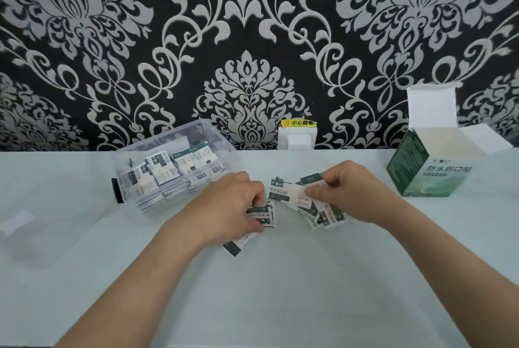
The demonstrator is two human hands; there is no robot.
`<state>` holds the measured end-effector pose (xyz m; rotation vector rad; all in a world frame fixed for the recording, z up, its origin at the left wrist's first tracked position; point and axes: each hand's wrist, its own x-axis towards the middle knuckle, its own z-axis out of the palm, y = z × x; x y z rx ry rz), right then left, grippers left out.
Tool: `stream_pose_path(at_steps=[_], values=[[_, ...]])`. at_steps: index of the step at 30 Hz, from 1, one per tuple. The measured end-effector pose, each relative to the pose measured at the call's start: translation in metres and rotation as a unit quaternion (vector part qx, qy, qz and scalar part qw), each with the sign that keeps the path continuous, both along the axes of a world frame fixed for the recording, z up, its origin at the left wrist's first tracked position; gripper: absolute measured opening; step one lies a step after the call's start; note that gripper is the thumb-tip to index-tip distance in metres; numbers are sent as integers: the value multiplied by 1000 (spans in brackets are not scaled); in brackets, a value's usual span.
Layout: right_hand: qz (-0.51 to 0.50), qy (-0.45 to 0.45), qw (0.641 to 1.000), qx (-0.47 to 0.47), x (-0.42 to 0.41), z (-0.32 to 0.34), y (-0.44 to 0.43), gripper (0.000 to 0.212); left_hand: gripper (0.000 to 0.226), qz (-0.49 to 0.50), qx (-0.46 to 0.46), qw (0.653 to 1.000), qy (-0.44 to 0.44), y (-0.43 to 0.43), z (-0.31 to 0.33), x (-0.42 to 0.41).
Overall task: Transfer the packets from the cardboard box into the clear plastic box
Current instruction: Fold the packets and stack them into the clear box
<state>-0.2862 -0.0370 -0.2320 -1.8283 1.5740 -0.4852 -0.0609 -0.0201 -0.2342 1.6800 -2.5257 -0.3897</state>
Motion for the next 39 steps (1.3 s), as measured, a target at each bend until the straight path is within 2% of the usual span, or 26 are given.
stream_pose_path(at_steps=[3, 5, 8, 11, 12, 14, 16, 17, 20, 22, 26, 27, 28, 30, 32, 34, 37, 39], values=[[2, 39, 998, -47, 6, -7, 1, 53, 31, 5, -5, 1000, 1, 0, 1, 0], [7, 67, 995, -78, 8, -6, 3, 49, 27, 36, 8, 998, 52, 2, 5, 1], [1, 104, 988, -111, 7, -2, 3, 41, 17, 85, 33, 975, 200, 7, 16, -5], [-15, 99, 989, -112, 5, 3, 3, 22, 9, 115, 69, 911, 391, 13, 22, -14], [-31, 67, 993, -97, 5, 4, 3, 15, 9, 123, 86, 882, 446, 16, 23, -18], [-64, -92, 993, -33, 6, 6, 3, 3, 19, 132, 118, 830, 529, 21, 19, -28], [-58, -269, 960, 58, 10, 7, 6, 8, 19, 153, 117, 794, 576, 24, 14, -38], [-47, -320, 942, 85, 12, 7, 8, 12, 16, 170, 101, 785, 588, 24, 12, -42], [-24, -399, 909, 120, 22, 4, 14, 18, 14, 216, 52, 761, 610, 24, 5, -50], [-9, -445, 885, 137, 26, 4, 18, 25, 15, 238, 30, 731, 639, 24, 7, -50], [4, -488, 856, 171, 37, 2, 26, 32, 16, 242, 57, 664, 706, 24, 12, -51], [6, -481, 859, 175, 41, 0, 28, 30, 12, 234, 54, 665, 708, 24, 13, -51], [4, -470, 866, 171, 44, -2, 30, 27, 7, 227, 30, 681, 696, 24, 13, -51], [-18, -460, 875, 148, 47, -3, 31, 23, 5, 214, -50, 734, 642, 22, 11, -46], [-51, -479, 866, 137, 46, -3, 28, 30, 17, 197, -108, 793, 566, 18, 11, -38], [-62, -506, 847, 153, 47, -1, 29, 38, 28, 181, -108, 836, 507, 18, 10, -37], [-56, -522, 832, 179, 58, -1, 38, 29, 35, 169, -69, 867, 464, 24, 3, -48], [-71, -511, 839, 172, 63, -2, 42, 27, 36, 159, -78, 880, 440, 28, -5, -56]])
